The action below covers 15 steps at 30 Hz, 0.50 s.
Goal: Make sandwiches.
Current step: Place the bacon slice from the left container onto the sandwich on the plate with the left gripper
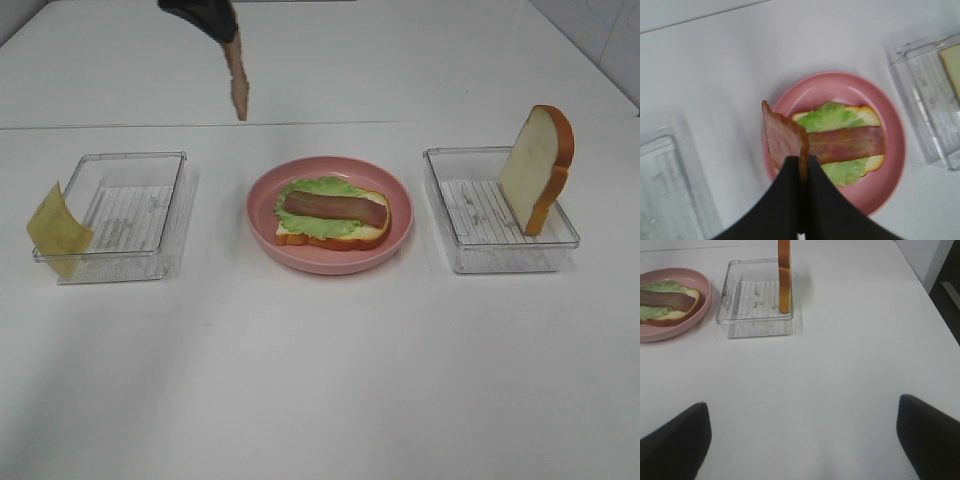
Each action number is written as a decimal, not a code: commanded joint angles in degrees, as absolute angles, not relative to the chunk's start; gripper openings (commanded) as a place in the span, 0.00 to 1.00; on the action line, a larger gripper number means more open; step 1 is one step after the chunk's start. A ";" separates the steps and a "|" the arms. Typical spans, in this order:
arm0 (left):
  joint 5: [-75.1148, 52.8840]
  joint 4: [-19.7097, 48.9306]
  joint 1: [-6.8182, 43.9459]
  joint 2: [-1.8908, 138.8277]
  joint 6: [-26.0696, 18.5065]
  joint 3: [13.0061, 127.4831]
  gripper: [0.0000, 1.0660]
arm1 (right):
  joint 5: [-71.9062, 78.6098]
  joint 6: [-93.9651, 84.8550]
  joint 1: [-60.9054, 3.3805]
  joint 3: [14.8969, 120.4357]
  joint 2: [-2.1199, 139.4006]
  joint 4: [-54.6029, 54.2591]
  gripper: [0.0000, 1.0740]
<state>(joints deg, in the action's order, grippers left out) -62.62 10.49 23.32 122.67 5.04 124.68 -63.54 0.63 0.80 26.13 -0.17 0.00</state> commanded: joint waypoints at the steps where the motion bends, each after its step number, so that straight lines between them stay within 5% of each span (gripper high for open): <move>1: -58.21 11.80 26.76 124.22 6.65 124.79 0.00 | -62.97 0.46 0.97 25.95 -2.12 0.52 0.87; 15: -44.98 20.51 34.09 132.35 6.53 124.79 0.00 | -62.97 0.52 0.97 25.95 -2.12 0.52 0.87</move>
<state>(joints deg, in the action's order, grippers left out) -47.78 18.39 33.35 131.32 6.70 124.68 -63.54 0.63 0.80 26.13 -0.17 0.00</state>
